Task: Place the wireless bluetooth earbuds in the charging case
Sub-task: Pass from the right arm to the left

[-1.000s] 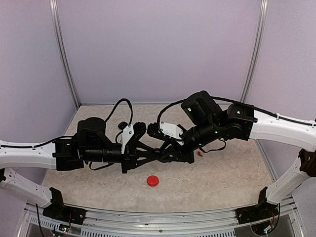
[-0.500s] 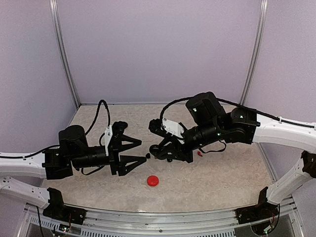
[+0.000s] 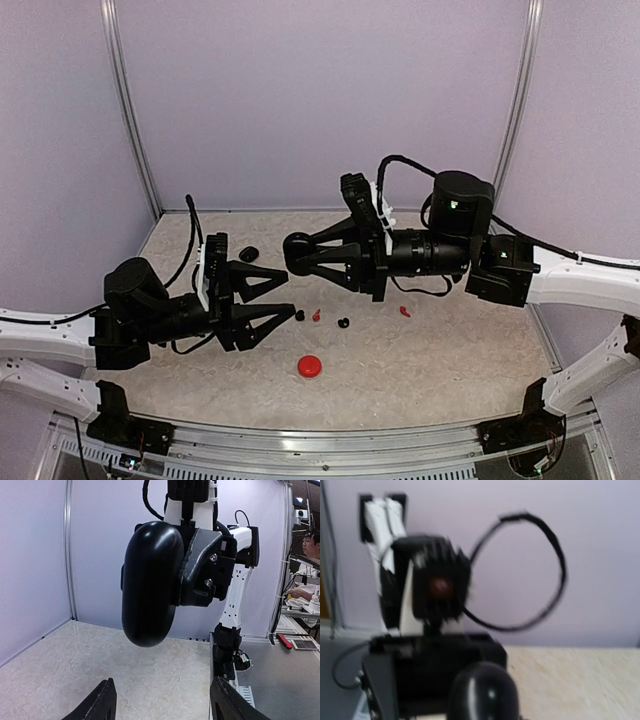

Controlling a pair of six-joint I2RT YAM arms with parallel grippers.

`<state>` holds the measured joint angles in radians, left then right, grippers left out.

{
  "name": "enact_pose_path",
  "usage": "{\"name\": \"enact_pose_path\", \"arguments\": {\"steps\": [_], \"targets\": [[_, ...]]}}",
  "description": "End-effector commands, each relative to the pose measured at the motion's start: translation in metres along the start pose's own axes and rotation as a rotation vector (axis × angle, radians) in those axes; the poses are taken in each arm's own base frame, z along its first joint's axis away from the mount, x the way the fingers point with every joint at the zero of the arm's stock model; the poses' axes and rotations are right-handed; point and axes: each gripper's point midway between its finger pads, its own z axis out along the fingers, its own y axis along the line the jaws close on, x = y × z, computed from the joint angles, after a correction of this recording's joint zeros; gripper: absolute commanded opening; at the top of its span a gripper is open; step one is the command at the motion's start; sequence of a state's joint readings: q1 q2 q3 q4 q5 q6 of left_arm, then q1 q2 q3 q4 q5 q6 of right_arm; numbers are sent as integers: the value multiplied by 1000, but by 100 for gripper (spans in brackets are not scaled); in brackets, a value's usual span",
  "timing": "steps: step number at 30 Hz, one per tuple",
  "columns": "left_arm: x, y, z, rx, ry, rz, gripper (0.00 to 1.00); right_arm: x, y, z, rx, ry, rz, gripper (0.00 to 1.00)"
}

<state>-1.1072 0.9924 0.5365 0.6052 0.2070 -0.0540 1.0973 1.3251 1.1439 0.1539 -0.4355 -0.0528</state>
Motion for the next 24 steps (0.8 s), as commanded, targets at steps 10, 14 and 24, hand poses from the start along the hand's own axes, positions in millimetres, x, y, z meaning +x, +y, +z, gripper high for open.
{"name": "enact_pose_path", "arguments": {"steps": [10,14,24], "targets": [[-25,-23,20,77,-73,9,60,-7,26,5,-179,-113,71,13],[-29,-23,20,72,-80,19,57,-4,28,8,-198,-114,81,12],[-35,-22,14,59,-95,23,38,4,30,11,-216,-107,93,12]]}}
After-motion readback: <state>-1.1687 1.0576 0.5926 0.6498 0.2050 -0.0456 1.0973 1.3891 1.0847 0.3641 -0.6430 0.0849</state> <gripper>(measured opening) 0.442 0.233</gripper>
